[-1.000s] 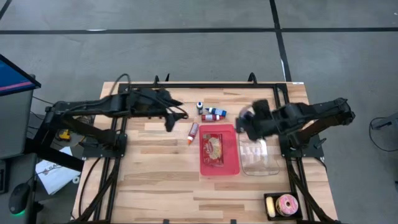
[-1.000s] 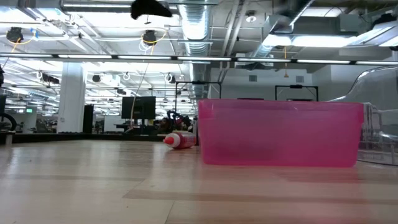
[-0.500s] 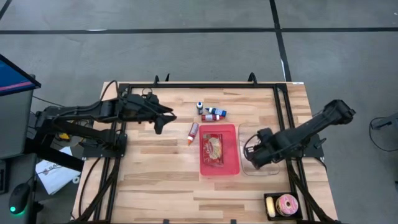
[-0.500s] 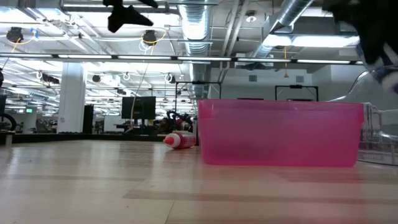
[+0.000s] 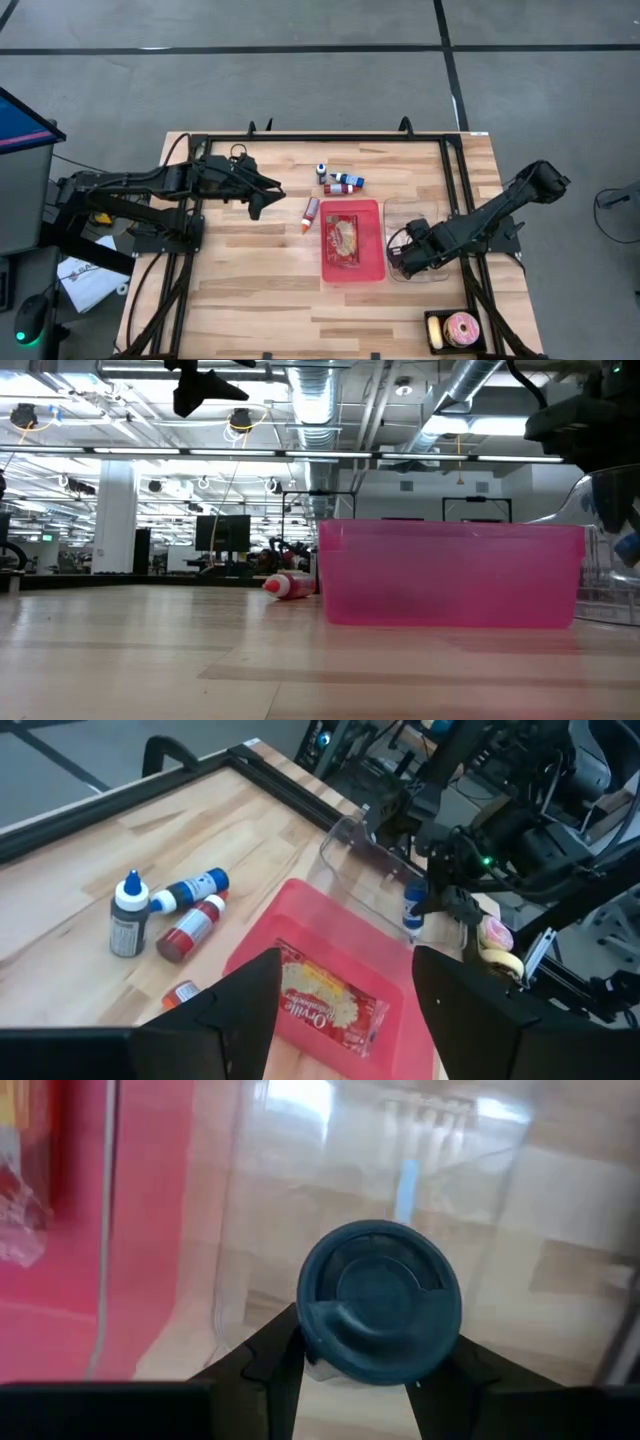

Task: Pick & Place Food Item
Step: Put the bottom blue food coloring bottle into the transparent bin, then put the bottom red food coloring bottle into the transparent bin

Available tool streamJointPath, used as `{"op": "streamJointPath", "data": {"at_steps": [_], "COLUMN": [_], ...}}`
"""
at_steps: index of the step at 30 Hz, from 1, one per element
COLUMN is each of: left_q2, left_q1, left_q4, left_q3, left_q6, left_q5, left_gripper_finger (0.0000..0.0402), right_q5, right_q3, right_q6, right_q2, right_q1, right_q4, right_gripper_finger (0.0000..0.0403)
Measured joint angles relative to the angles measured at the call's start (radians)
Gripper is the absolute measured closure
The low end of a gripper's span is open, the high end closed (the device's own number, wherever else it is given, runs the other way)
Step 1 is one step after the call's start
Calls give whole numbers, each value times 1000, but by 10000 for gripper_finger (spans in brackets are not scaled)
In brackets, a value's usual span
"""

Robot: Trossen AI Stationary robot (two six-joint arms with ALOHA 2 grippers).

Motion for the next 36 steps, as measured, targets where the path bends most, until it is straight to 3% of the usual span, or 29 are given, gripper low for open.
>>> {"op": "streamJointPath", "data": {"at_steps": [11,20,25,30,36], "left_q2": [0,64,154,269,468], "left_q1": [-3,-3,-51,-92,-101], "left_q4": [-6,-226,-75,201,395], "left_q3": [0,-38,-176,-294,-314], "left_q6": [9,-9,-165,-276,-280], "left_q5": [-22,-63,-60,-71,-78], "left_gripper_finger": [173,185,175,165,168], "right_q5": [48,145,199,257,313], "right_q3": [-21,24,89,165,255], "right_q6": [14,75,75,75,40], "right_q2": [0,-3,-3,-3,-3], "right_q1": [-12,-17,-17,-16,-21], "right_q4": [45,74,57,39,17], "right_gripper_finger": [176,165,165,165,165]}}
